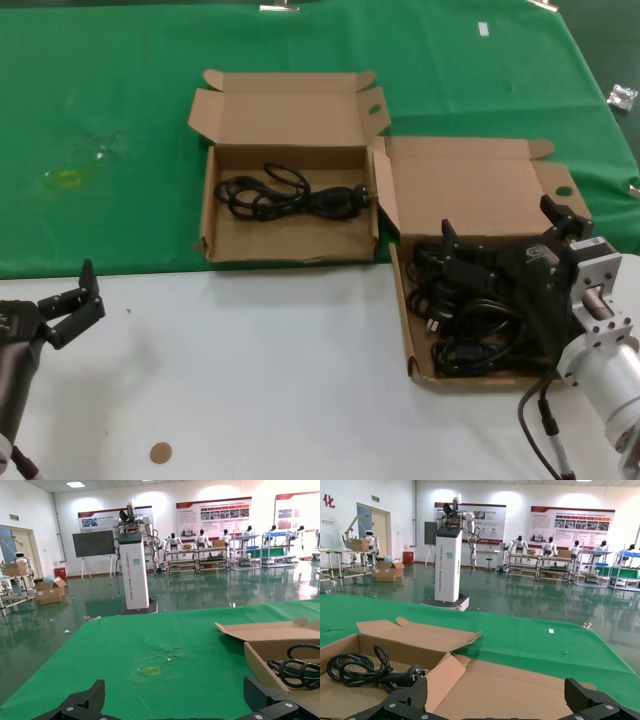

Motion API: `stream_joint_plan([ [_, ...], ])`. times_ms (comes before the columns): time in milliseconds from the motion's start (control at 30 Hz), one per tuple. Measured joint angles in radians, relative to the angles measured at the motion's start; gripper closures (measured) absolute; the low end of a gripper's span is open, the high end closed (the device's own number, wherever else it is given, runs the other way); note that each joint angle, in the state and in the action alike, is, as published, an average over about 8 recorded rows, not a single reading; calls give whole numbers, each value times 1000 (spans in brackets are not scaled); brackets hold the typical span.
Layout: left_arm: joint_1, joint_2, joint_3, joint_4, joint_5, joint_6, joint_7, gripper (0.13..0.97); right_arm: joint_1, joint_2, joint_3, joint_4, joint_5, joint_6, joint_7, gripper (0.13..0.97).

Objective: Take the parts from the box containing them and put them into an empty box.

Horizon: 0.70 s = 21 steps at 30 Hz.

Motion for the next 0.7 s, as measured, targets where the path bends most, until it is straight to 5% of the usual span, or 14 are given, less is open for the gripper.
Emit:
stream_joint_plan([
  [700, 0, 0, 0, 0, 0, 0, 0, 132, 0, 0, 0, 0, 0, 0, 0, 129],
])
